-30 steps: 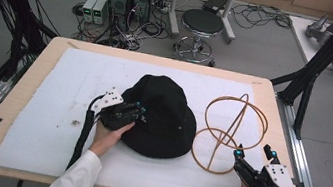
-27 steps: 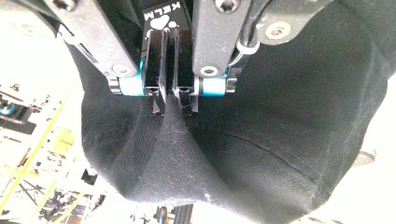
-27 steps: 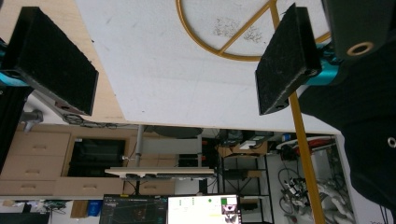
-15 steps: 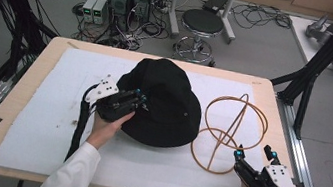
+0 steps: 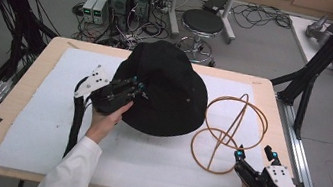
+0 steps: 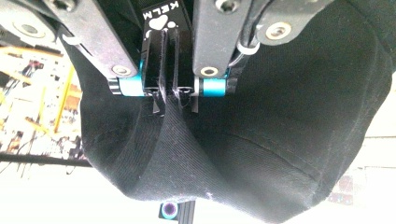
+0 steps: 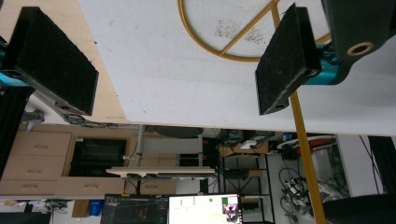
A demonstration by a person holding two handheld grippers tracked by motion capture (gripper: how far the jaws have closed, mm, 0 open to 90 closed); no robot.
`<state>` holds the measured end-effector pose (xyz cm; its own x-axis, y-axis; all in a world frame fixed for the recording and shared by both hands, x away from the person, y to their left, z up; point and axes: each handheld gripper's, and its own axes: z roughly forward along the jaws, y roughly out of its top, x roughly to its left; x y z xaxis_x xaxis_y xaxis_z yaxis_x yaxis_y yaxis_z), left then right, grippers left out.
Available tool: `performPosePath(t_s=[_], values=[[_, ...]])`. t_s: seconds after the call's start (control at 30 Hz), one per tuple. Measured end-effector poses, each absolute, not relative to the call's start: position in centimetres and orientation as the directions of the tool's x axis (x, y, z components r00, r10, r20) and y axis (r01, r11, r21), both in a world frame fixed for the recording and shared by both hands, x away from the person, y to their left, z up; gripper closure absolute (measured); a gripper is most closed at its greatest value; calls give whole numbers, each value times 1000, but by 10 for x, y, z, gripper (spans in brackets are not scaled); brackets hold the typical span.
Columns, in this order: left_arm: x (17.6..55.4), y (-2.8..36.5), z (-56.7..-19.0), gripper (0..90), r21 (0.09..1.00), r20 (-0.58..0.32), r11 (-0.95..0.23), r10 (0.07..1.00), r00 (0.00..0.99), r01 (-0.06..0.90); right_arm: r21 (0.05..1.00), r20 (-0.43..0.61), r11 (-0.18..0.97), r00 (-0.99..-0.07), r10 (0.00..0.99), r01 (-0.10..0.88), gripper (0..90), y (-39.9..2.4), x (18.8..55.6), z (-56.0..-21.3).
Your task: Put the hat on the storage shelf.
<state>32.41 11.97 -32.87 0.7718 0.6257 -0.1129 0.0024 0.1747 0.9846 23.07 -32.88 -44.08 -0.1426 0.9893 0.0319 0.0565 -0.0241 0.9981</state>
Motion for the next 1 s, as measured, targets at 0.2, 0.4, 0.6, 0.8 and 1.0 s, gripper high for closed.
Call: performPosePath(t_s=[0.2,0.4,0.6,0.8,1.0], values=[[321,121,-318,866,977,-99,207,629,771,-44,998,31,-23,-143,989,56,125,-329,231,-441],[321,121,-305,866,962,-108,265,607,787,-72,998,25,-17,-146,989,55,126,-329,231,-441],[320,116,-292,866,954,-96,286,589,802,-95,998,28,-20,-143,989,55,125,-330,230,-441],[321,104,-277,866,946,-78,303,563,823,-118,998,26,-18,-143,989,53,126,-330,230,-441],[320,85,-266,866,948,-51,294,530,846,-127,998,34,-26,-141,989,54,126,-331,229,-441]])
